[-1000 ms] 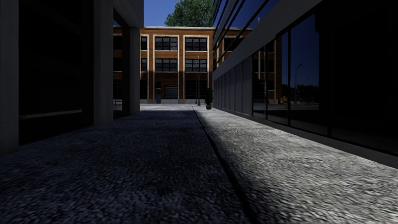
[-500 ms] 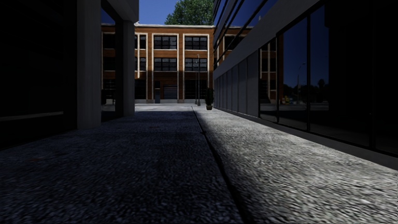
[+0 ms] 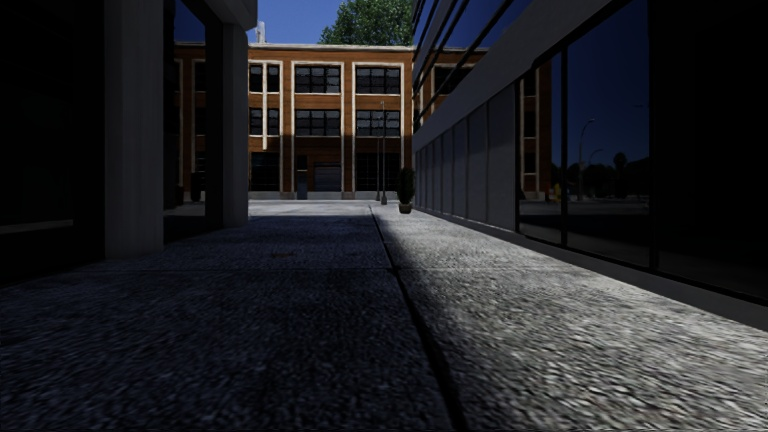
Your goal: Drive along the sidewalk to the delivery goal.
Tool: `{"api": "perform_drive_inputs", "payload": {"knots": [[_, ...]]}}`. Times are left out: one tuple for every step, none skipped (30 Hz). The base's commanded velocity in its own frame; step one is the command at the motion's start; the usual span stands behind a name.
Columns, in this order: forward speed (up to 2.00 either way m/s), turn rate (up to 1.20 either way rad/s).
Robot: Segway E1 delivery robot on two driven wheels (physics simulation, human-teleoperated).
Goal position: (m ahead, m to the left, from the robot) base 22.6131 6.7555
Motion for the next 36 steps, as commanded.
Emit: {"api": "perform_drive_inputs", "payload": {"knots": [[1.7, 0.0], [1.7, 0.0], [1.7, 0.0], [1.7, 0.0], [1.7, 0.07], [1.7, 0.27], [1.7, 0.72], [1.7, 0.97], [1.7, 1.04], [1.7, 1.04], [1.7, 0.24], [1.7, 0.08], [1.7, 0.04], [1.7, 0.03], [1.7, 0.02], [1.7, 0.02], [1.7, 0.02], [1.7, 0.01], [1.7, 0.01], [1.7, 0.01], [1.7, 0.01], [1.7, 0.01], [1.7, 0.01], [1.7, 0.01], [1.7, 0.01], [1.7, 0.01], [1.7, 0.01], [1.7, 0.42], [1.7, 1.2], [1.7, 1.2], [1.7, 1.2], [1.7, 1.18], [1.7, 0.39], [1.7, 0.19], [1.7, 0.11], [1.7, 0.07]]}}
